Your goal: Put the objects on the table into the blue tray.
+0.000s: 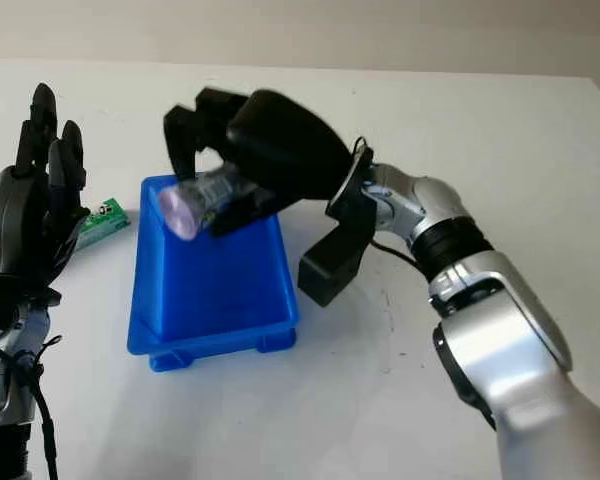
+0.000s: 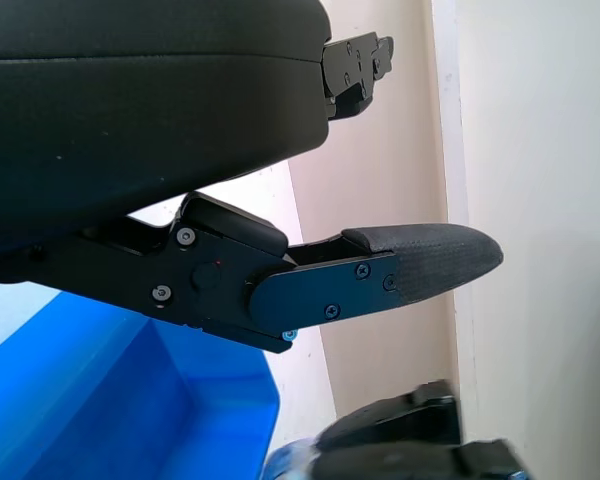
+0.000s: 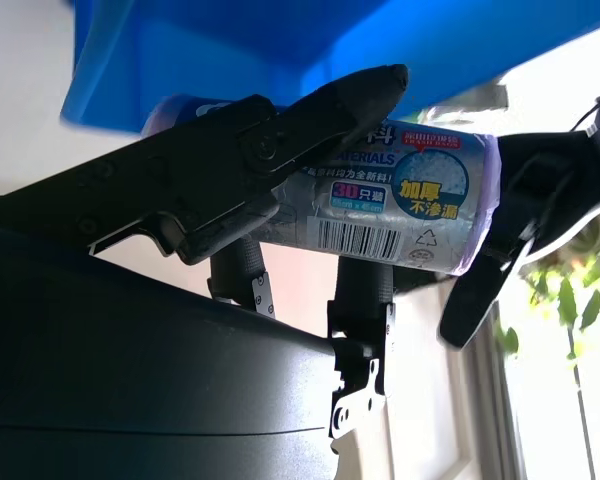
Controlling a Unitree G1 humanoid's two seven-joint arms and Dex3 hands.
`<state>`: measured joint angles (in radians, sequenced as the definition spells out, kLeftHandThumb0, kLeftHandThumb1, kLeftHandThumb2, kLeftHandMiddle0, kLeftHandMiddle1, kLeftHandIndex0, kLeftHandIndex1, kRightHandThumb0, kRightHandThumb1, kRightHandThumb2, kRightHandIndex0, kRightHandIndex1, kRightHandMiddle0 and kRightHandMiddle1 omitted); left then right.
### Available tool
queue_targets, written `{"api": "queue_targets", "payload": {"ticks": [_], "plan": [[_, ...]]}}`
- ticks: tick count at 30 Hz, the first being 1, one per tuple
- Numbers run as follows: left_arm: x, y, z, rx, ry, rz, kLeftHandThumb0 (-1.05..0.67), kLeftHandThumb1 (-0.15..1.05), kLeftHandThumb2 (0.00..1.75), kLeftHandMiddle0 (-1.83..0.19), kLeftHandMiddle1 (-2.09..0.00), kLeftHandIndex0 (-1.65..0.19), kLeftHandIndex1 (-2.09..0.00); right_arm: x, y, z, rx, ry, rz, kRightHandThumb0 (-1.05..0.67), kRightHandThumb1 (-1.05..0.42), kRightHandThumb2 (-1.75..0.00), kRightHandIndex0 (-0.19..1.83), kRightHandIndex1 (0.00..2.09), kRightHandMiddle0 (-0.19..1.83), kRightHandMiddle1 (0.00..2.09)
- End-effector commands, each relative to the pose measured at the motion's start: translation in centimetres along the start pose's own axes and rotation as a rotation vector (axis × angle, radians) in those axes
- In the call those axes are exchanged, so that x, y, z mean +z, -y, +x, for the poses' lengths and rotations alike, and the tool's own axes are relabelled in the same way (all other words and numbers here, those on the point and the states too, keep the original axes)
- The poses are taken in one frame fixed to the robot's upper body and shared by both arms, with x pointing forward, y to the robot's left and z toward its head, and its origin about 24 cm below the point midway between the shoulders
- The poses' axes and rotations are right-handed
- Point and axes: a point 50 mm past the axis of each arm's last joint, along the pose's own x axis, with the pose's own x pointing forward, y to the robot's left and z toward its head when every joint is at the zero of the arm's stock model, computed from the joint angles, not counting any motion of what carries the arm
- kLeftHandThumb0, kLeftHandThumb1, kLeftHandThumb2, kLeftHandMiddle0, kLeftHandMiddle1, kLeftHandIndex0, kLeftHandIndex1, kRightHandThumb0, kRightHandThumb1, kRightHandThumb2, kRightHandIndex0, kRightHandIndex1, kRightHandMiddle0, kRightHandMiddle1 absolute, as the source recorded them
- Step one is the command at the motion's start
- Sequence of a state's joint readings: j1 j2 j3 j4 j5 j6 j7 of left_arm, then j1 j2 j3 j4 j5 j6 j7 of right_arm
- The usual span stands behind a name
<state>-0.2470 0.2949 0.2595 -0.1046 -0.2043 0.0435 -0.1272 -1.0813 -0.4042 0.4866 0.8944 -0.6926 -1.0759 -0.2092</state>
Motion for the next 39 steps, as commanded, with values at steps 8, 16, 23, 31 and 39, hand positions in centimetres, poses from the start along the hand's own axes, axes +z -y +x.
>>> {"api": "queue_targets", "payload": {"ticks": [8, 16, 23, 31, 39], "plan": [[0.2, 0.0, 0.0, 0.006, 0.011, 0.006, -0.83, 1.05, 0.59, 0.19, 0.00, 0.19, 0.00, -0.9, 0.5, -0.9, 0.300, -0.080, 0.020, -0.73, -1.04, -0.10, 0.15, 1.39, 0.08, 1.49], [0.2, 0.1, 0.1, 0.003, 0.017, 0.002, -0.81, 1.05, 0.59, 0.19, 0.00, 0.19, 0.00, -1.0, 1.3, -1.3, 0.438, -0.154, 0.059, -0.85, -1.05, -0.28, -0.02, 0.03, 0.02, 0.10], [0.2, 0.0, 0.0, 0.004, 0.014, 0.003, -0.82, 1.05, 0.58, 0.19, 0.00, 0.19, 0.00, -1.1, 1.9, -1.6, 0.406, -0.199, 0.092, -0.89, -1.05, -0.40, -0.14, 0.01, -0.09, 0.03], [0.3, -0.2, -0.1, 0.000, 0.012, 0.011, -0.83, 1.05, 0.58, 0.19, 0.00, 0.19, 0.00, -2.3, 2.7, -3.5, 0.083, -0.378, 0.416, -0.88, -1.05, -0.57, -0.19, 0.00, -0.19, 0.01], [0.3, -0.1, 0.0, 0.001, 0.013, 0.011, -0.83, 1.05, 0.58, 0.19, 0.00, 0.19, 0.00, -3.0, 2.6, -6.8, -0.258, -0.618, 0.809, -0.87, -1.05, -0.70, -0.19, 0.00, -0.19, 0.00]]}}
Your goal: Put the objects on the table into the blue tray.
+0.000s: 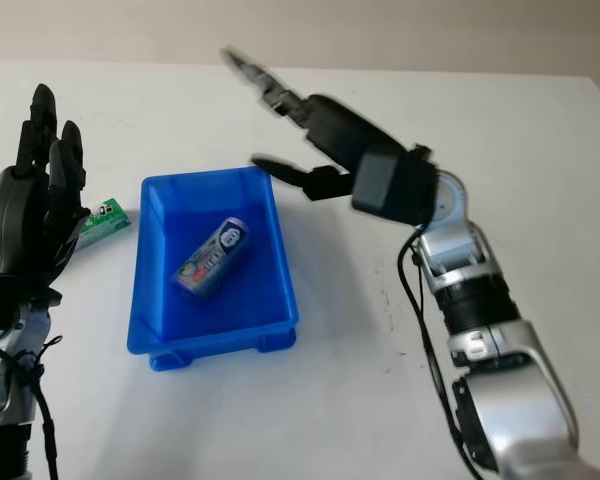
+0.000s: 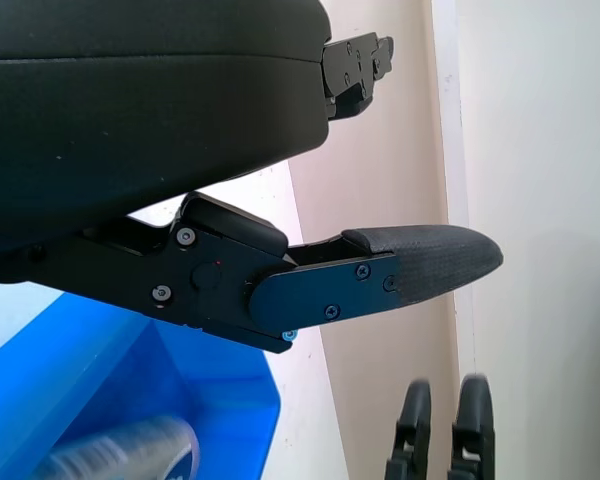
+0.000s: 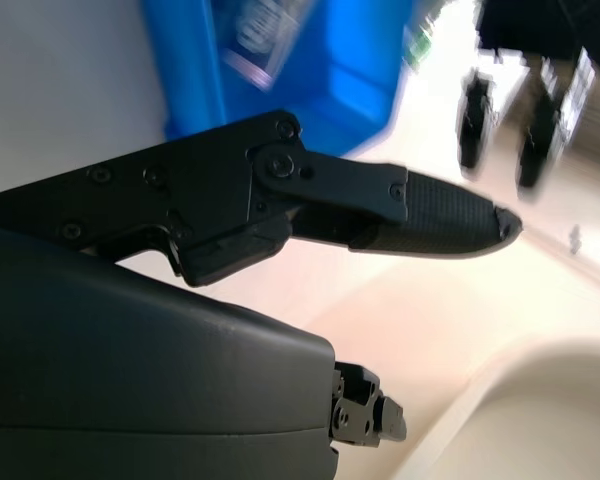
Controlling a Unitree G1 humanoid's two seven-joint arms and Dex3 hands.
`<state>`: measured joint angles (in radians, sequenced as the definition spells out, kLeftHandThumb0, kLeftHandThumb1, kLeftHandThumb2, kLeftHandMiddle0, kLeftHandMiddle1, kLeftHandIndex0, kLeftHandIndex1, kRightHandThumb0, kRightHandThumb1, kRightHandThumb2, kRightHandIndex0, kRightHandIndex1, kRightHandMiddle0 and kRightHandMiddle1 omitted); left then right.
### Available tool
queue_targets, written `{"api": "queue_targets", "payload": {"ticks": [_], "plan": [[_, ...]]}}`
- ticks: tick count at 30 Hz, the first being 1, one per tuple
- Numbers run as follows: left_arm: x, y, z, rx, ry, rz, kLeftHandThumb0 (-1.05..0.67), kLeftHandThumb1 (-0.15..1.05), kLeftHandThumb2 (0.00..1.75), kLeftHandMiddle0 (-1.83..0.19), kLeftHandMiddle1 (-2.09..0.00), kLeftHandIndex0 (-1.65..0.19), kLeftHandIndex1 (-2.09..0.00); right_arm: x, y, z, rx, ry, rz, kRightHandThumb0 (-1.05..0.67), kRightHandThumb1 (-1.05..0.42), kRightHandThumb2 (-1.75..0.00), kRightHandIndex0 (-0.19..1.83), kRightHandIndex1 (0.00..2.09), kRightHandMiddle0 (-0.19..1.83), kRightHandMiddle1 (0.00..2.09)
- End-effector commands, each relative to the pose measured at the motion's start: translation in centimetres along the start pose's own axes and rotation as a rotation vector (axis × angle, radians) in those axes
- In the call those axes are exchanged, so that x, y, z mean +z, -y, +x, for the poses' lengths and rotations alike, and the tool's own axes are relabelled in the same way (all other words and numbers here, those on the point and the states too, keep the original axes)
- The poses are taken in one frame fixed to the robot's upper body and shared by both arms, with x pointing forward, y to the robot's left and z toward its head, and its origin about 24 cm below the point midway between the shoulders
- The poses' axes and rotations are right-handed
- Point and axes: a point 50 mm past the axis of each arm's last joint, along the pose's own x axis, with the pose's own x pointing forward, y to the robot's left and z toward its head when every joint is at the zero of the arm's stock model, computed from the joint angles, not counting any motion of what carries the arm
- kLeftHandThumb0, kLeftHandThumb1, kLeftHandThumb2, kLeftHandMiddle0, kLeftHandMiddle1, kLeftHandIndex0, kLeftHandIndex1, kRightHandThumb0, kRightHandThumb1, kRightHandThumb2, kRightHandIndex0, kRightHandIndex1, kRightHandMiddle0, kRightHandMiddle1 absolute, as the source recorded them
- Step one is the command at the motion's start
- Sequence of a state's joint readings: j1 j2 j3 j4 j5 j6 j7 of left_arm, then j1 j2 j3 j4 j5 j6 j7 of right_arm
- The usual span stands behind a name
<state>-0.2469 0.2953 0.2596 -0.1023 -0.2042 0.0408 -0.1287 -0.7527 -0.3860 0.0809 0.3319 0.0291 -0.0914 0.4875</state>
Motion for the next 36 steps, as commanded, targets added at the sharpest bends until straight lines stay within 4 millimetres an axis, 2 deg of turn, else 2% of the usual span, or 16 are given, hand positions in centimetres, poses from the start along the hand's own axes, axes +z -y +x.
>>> {"api": "queue_targets", "payload": {"ticks": [1, 3, 6, 15, 20, 30, 34, 36], "plan": [[0.3, -0.1, 0.0, 0.001, 0.012, 0.011, -0.83, 1.05, 0.58, 0.19, 0.00, 0.19, 0.00, -0.3, 0.1, -0.9, -0.082, -0.024, 0.132, -0.88, -1.05, -0.70, -0.19, 0.00, -0.19, 0.00], [0.3, -0.1, 0.0, -0.003, 0.012, 0.014, -0.82, 1.05, 0.59, 0.19, 0.00, 0.19, 0.00, -0.8, 0.1, -1.9, -0.141, -0.067, 0.214, -0.86, -1.05, -0.67, -0.19, 0.00, -0.19, 0.00], [0.2, -0.2, 0.1, -0.004, 0.011, 0.015, -0.83, 1.05, 0.59, 0.19, 0.00, 0.19, 0.00, -1.4, 0.0, -3.0, -0.192, -0.111, 0.245, -0.83, -1.05, -0.70, -0.19, 0.00, -0.19, 0.00], [-0.1, -0.1, 0.1, -0.008, 0.004, 0.009, -0.82, 1.05, 0.59, 0.19, 0.00, 0.19, 0.00, -3.2, -0.3, -4.7, -0.354, -0.194, 0.340, -0.77, -1.05, -0.77, -0.19, 0.00, -0.19, 0.00], [-0.2, -0.1, 0.1, -0.015, 0.004, 0.007, -0.81, 1.05, 0.59, 0.19, 0.00, 0.19, 0.00, -3.9, -1.0, -5.0, -0.416, -0.233, 0.387, -0.78, -1.05, -0.77, -0.19, 0.00, -0.19, 0.00], [-0.2, 0.0, 0.1, -0.019, -0.001, 0.011, -0.81, 1.05, 0.58, 0.19, 0.00, 0.19, 0.00, -4.0, -1.7, -4.7, -0.432, -0.233, 0.419, -0.77, -1.05, -0.80, -0.19, 0.00, -0.19, 0.00], [0.1, -0.3, 0.1, -0.024, -0.003, 0.037, -0.81, 1.05, 0.56, 0.19, 0.00, 0.19, 0.00, -3.8, -1.9, -4.6, -0.431, -0.232, 0.447, -0.77, -1.05, -0.79, -0.19, 0.00, -0.19, 0.00], [0.7, -0.5, 0.0, -0.002, 0.002, 0.104, -0.79, 1.05, 0.54, 0.19, 0.00, 0.19, 0.00, -3.7, -1.9, -4.6, -0.427, -0.223, 0.454, -0.76, -1.05, -0.79, -0.19, 0.00, -0.19, 0.00]]}}
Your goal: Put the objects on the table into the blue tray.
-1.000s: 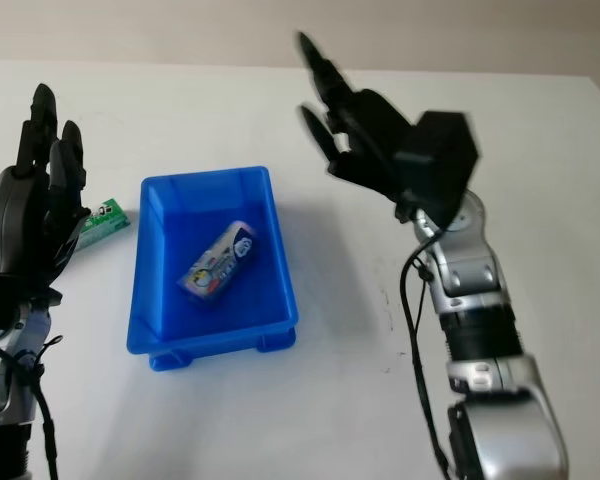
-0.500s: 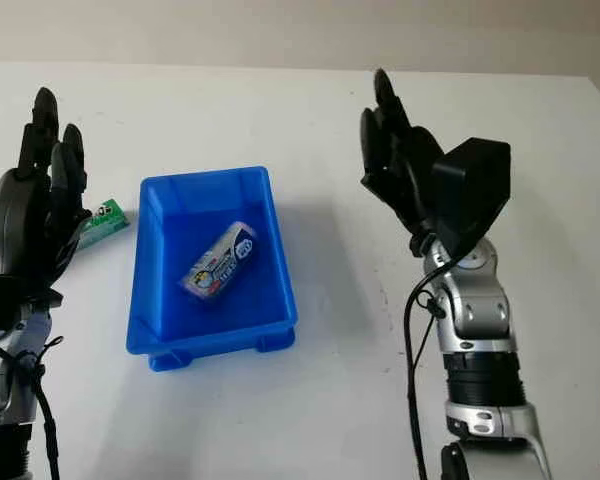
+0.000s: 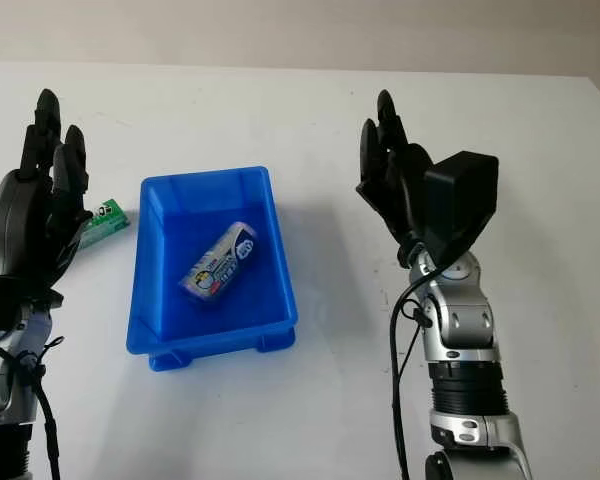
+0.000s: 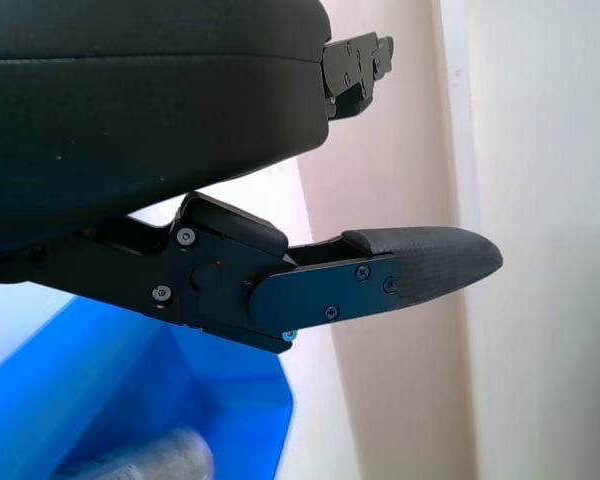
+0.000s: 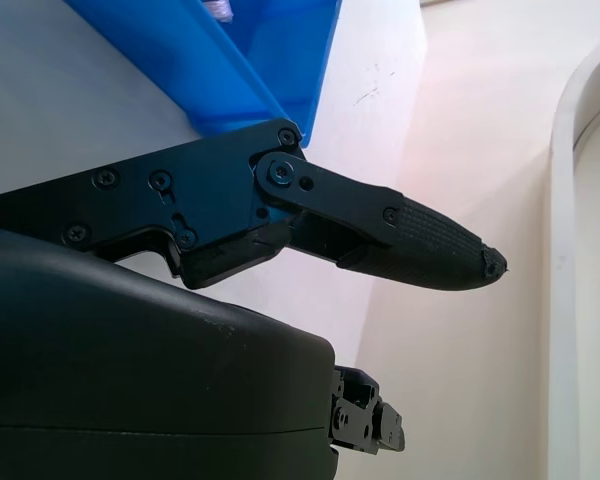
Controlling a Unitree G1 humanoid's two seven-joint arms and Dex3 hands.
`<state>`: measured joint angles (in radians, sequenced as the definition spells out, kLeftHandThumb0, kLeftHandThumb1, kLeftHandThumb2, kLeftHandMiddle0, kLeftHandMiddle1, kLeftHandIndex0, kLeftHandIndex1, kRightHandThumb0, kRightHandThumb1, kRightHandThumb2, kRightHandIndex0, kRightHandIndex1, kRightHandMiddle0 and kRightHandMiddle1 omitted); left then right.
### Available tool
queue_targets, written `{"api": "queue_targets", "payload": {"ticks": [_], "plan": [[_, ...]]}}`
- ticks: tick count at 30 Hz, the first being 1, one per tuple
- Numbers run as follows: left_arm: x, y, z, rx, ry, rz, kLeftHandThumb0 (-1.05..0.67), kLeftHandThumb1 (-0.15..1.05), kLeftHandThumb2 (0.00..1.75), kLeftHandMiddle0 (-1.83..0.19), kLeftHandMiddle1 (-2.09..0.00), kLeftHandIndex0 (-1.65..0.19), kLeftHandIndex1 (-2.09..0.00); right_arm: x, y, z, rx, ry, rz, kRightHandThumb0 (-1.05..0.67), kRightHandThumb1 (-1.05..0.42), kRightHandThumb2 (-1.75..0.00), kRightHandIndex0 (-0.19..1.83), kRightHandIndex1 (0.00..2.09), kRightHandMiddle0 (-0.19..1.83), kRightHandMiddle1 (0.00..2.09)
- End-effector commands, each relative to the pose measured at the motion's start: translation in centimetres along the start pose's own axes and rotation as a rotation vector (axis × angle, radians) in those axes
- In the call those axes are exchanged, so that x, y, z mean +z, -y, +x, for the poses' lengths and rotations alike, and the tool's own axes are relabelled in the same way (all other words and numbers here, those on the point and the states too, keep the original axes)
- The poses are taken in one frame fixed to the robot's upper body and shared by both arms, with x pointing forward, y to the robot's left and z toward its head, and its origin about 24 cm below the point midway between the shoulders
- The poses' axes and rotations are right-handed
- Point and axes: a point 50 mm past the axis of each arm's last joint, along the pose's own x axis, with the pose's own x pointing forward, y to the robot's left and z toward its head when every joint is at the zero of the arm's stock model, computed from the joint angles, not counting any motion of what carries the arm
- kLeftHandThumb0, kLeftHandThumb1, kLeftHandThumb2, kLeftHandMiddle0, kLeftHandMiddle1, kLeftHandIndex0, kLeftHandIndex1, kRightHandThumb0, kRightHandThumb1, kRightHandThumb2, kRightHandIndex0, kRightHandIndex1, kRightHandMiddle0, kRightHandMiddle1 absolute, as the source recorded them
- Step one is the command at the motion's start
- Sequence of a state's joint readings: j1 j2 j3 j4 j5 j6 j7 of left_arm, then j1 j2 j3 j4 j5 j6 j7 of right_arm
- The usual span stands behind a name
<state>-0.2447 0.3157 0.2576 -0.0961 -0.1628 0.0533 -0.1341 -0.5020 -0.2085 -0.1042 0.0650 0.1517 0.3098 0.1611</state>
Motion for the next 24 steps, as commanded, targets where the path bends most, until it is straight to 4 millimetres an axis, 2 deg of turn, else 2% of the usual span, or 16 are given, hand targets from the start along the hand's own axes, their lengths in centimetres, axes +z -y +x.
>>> {"api": "queue_targets", "payload": {"ticks": [1, 4, 7, 9, 13, 17, 20, 24], "plan": [[1.3, -0.4, -0.1, 0.035, 0.022, 0.098, -0.77, 1.05, 0.51, 0.16, -0.02, 0.17, -0.01, 0.4, -0.1, -0.2, 0.005, 0.019, 0.014, -0.75, -1.05, -0.79, -0.19, 0.00, -0.19, 0.00], [2.8, -1.0, -0.2, 0.128, 0.013, 0.379, -0.74, 1.05, 0.43, 0.04, -0.08, 0.07, -0.07, 0.3, 0.0, -0.3, 0.018, 0.016, 0.019, -0.75, -1.05, -0.80, -0.19, 0.00, -0.19, 0.00], [4.2, -2.0, 0.1, 0.210, -0.011, 0.591, -0.76, 1.05, 0.23, -0.11, -0.09, -0.09, -0.12, 0.3, 0.1, -0.3, 0.027, 0.011, 0.029, -0.73, -1.05, -0.81, -0.19, 0.00, -0.19, 0.00], [4.8, -2.7, 0.5, 0.230, -0.042, 0.736, -0.77, 1.05, 0.16, -0.22, -0.09, -0.18, -0.14, 0.3, 0.2, -0.3, 0.026, 0.016, 0.036, -0.73, -1.05, -0.81, -0.19, 0.00, -0.19, 0.00], [5.4, -4.5, 1.4, 0.206, -0.183, 0.989, -0.80, 1.03, 0.07, -0.21, -0.05, -0.15, -0.09, 0.3, 0.4, -0.4, 0.029, 0.016, 0.039, -0.74, -1.05, -0.79, -0.19, 0.00, -0.19, 0.00], [5.5, -5.2, 2.0, 0.185, -0.256, 1.087, -0.86, 1.01, 0.05, -0.24, -0.06, -0.15, -0.08, 0.3, 0.5, -0.4, 0.029, 0.006, 0.035, -0.77, -1.05, -0.78, -0.19, 0.00, -0.19, 0.00], [5.3, -5.4, 2.4, 0.142, -0.315, 1.088, -0.90, 1.00, 0.05, -0.17, -0.03, -0.11, -0.06, 0.4, 0.6, -0.4, 0.029, 0.007, 0.041, -0.77, -1.05, -0.78, -0.19, 0.00, -0.19, 0.00], [4.7, -5.4, 2.9, 0.027, -0.386, 1.131, -0.85, 0.96, 0.04, -0.10, -0.02, -0.06, -0.03, 0.5, 0.7, -0.3, 0.026, 0.012, 0.038, -0.76, -1.05, -0.78, -0.19, 0.00, -0.19, 0.00]]}}
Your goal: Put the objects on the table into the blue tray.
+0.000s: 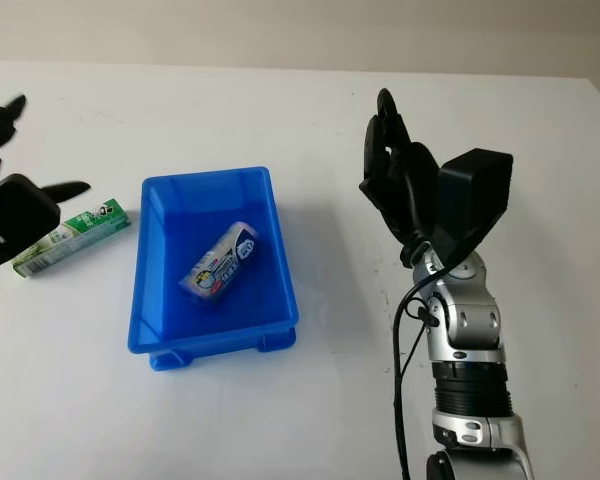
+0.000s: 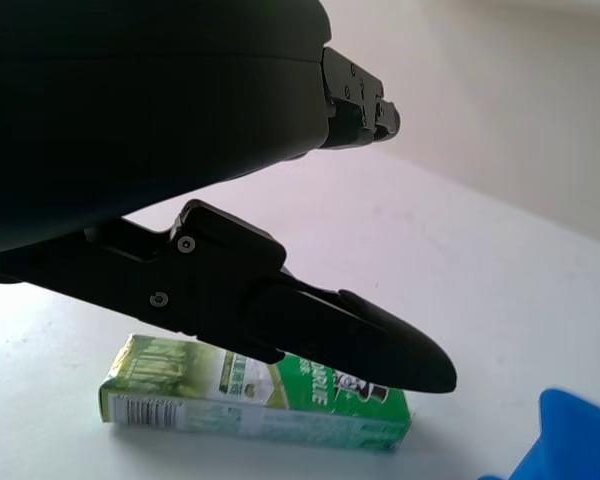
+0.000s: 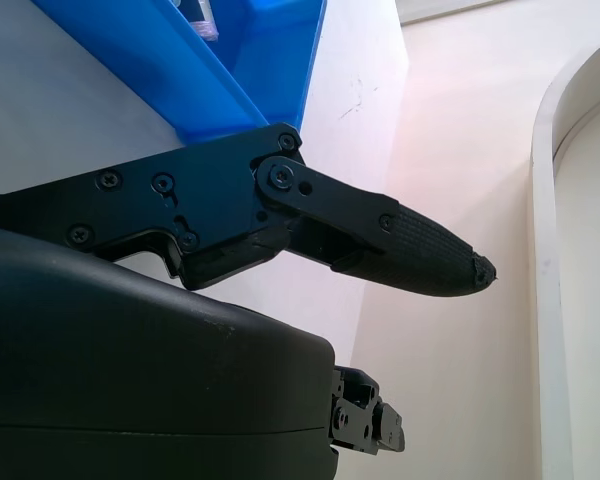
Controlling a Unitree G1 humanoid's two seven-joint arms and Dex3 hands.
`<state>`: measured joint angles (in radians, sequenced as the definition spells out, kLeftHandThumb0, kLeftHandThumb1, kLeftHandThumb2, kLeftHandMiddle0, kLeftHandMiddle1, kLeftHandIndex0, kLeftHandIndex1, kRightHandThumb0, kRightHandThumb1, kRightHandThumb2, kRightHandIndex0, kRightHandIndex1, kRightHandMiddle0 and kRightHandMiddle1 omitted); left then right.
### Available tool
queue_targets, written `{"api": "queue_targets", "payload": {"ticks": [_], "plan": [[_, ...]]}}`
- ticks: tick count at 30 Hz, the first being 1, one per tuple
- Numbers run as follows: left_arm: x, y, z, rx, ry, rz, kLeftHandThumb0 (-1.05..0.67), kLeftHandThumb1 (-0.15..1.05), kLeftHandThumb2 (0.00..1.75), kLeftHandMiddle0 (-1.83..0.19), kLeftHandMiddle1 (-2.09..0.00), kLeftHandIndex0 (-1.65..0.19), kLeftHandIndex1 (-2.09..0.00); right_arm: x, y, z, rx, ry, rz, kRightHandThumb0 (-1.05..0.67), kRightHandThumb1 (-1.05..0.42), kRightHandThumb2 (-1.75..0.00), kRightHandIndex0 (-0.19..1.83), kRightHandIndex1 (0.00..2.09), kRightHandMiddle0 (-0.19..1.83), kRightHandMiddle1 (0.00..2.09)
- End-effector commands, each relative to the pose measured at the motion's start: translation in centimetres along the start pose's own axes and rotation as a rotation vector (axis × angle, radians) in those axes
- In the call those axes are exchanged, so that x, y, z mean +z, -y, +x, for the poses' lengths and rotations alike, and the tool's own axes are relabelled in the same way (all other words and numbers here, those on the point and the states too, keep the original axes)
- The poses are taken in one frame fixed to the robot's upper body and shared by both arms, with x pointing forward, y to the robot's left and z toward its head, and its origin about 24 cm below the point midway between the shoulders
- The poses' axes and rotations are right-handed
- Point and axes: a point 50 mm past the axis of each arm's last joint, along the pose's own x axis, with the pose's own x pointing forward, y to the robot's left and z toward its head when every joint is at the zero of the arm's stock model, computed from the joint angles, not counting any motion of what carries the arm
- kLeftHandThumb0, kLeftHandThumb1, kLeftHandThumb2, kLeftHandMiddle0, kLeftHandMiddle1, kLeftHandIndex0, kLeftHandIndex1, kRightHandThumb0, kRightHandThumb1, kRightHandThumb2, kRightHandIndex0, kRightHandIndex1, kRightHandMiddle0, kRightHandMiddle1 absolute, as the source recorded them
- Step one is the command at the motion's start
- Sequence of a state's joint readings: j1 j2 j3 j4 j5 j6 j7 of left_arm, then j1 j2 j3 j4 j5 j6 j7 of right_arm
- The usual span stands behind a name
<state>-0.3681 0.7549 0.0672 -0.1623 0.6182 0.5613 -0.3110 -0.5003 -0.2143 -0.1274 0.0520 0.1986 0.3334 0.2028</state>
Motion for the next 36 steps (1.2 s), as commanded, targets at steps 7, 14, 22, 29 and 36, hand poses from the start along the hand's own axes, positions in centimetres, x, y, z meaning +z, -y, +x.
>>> {"api": "queue_targets", "payload": {"ticks": [7, 14, 22, 29, 36], "plan": [[0.5, 1.1, 1.7, -0.168, 0.031, 0.133, -0.82, 0.94, 0.05, -0.07, -0.04, -0.06, -0.05, 0.4, 0.4, -0.1, -0.009, 0.013, -0.005, -0.76, -1.05, -0.77, -0.19, 0.00, -0.19, 0.00], [0.8, 2.9, 3.1, -0.259, -0.008, 0.186, -0.80, 0.93, 0.05, -0.08, -0.05, -0.08, -0.05, 0.5, 0.4, -0.1, -0.005, 0.013, -0.004, -0.76, -1.05, -0.76, -0.19, 0.00, -0.19, 0.00], [1.0, 4.3, 3.3, -0.366, -0.077, 0.198, -0.72, 0.90, 0.05, -0.09, -0.06, -0.08, -0.05, 0.4, 0.6, -0.3, -0.009, 0.015, -0.011, -0.77, -1.05, -0.76, -0.19, 0.00, -0.19, 0.00], [0.7, 5.1, 3.1, -0.384, -0.115, 0.426, -0.68, 0.92, 0.06, -0.15, -0.14, -0.11, -0.09, 0.3, 0.5, -0.2, 0.002, 0.021, 0.000, -0.77, -1.05, -0.76, -0.19, 0.00, -0.19, 0.00], [1.0, 6.2, 2.6, -0.322, -0.182, 0.556, -0.49, 0.87, 0.05, -0.04, -2.07, -0.17, -0.08, 0.3, 0.5, -0.3, -0.007, 0.027, 0.005, -0.75, -1.05, -0.77, -0.19, 0.00, -0.19, 0.00]]}}
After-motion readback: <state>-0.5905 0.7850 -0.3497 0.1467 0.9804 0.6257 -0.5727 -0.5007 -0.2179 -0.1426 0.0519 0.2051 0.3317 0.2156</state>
